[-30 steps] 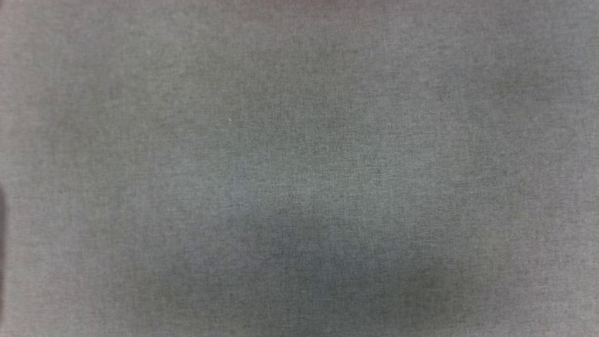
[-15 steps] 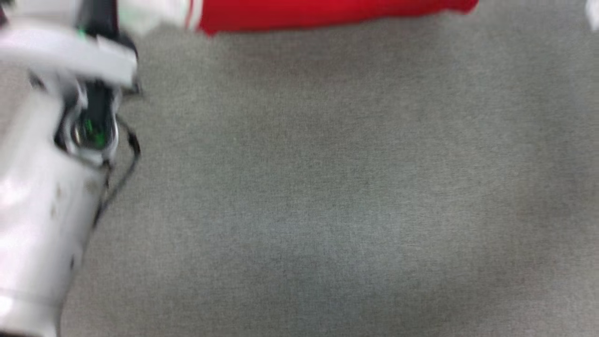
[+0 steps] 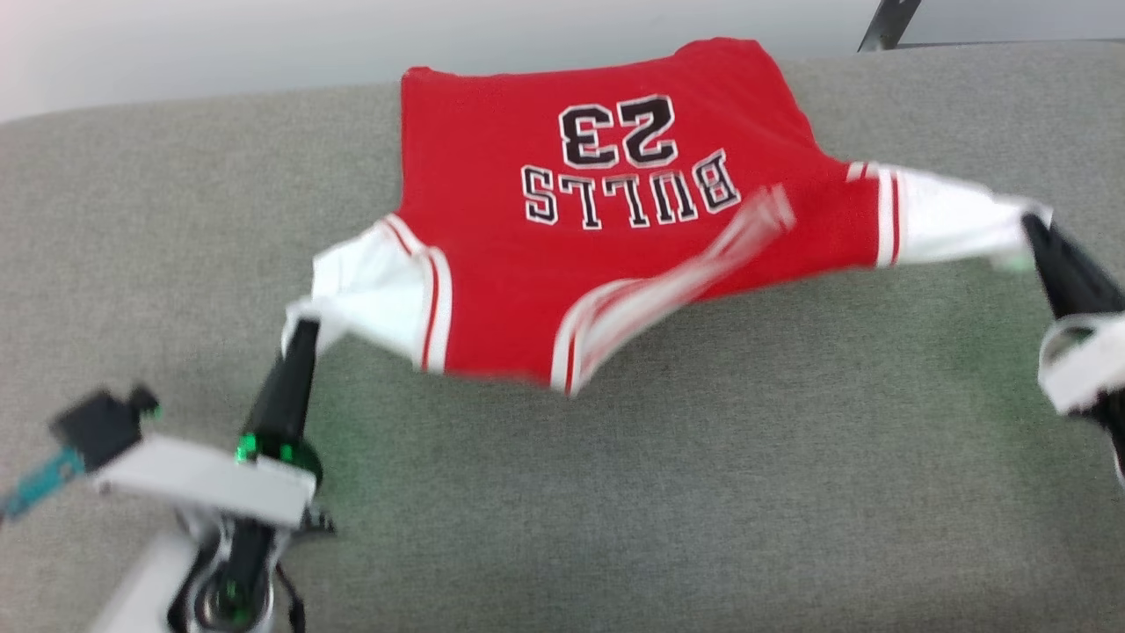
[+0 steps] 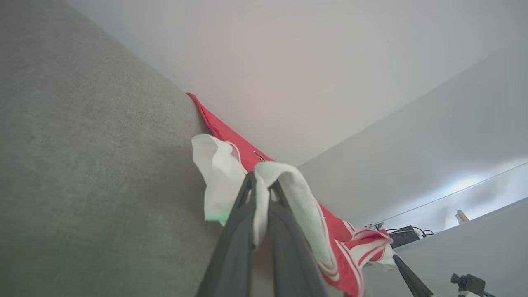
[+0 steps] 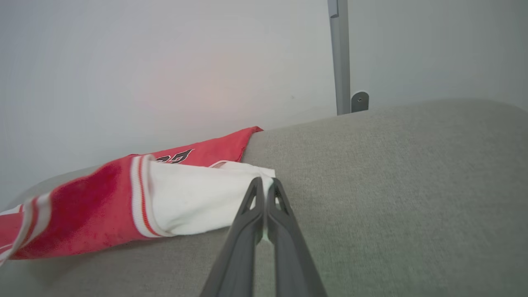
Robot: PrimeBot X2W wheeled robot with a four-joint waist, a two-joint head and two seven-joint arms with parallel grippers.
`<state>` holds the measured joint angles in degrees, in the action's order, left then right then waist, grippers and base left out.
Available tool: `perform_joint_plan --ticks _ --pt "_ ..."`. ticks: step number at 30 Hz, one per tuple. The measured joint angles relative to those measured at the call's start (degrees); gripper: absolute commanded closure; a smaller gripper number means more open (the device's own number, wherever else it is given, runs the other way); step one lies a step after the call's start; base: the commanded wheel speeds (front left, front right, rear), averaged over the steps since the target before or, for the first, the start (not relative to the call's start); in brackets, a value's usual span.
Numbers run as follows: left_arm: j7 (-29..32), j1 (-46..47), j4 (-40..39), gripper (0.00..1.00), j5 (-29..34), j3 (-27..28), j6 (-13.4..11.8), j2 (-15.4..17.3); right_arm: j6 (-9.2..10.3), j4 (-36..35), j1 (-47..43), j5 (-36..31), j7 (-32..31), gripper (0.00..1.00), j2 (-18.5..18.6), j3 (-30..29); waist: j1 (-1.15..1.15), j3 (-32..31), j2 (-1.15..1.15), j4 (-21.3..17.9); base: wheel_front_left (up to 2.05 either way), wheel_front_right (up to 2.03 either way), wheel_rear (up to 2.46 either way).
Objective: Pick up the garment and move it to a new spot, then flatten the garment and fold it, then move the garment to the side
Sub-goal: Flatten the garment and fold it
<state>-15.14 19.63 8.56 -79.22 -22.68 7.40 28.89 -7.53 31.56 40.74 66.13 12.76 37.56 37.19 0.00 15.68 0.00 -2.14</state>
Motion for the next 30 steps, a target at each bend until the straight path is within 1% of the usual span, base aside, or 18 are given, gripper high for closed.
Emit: perform_joint_plan --ticks 8,14,17,18,21,23,25,27,28,30 --pt "0.01 -14.58 -5.41 1.0 0.05 3.42 0.0 -0.47 0.0 -6.7 -12.52 0.76 -2.72 1.0 2.23 -4.0 0.0 -0.73 0.0 -1.02 0.0 0.0 0.0" --pt "0.02 -23.56 -10.25 1.0 -0.12 6.92 0.0 -1.24 -0.01 -10.81 -19.41 -0.3 -4.9 1.0 3.28 -9.0 0.0 -0.58 0.0 -1.42 0.0 0.0 0.0" --pt "0.01 -27.94 -13.61 1.0 0.21 8.2 0.0 -0.86 -0.01 -13.62 -23.56 -2.21 -6.2 1.0 3.87 -11.94 0.0 -0.15 0.0 -1.41 0.0 0.0 0.0" --pt "0.02 -29.45 -14.71 1.0 0.76 8.08 -0.02 -0.26 -0.01 -14.6 -25.06 -2.63 -6.84 1.0 4.03 -13.03 0.0 0.0 0.0 -1.41 0.0 0.0 0.0" --pt "0.07 -32.94 -17.81 1.0 1.31 8.35 -0.74 0.83 -0.01 -17.85 -30.02 -4.04 -9.25 1.0 4.78 -16.7 0.0 0.3 0.0 -1.23 0.0 0.0 0.0" --pt "0.07 -34.19 -19.47 1.0 1.68 8.68 -1.64 1.53 -0.02 -20.04 -32.78 -5.53 -11.29 1.0 4.85 -19.59 0.0 0.5 0.0 -1.13 0.0 0.0 0.0" --pt "0.34 -34.23 -19.98 1.0 2.43 8.76 -2.69 2.11 -0.01 -22.09 -34.67 -6.89 -13.78 1.0 4.42 -22.08 0.0 0.67 0.0 -1.02 0.0 0.0 0.0" --pt "0.53 -33.39 -19.53 1.0 3.53 8.44 -4.01 2.13 -0.01 -23.82 -35.78 -9.24 -16.36 1.0 2.98 -23.8 0.0 0.64 0.0 -0.97 0.0 0.0 0.0" --pt "1.27 -31.16 -18.12 1.0 4.98 6.95 -5.19 1.57 0.0 -25.62 -36.96 -14.35 -20.2 1.0 0.68 -25.24 0.0 0.53 0.0 -0.96 0.0 0.0 0.0" --pt "1.55 -29.87 -16.16 1.0 6.37 6.09 -6.39 1.41 0.0 -26.38 -37.79 -17.0 -22.9 1.0 -1.38 -25.87 0.0 0.49 0.0 -0.97 0.0 0.0 0.0"
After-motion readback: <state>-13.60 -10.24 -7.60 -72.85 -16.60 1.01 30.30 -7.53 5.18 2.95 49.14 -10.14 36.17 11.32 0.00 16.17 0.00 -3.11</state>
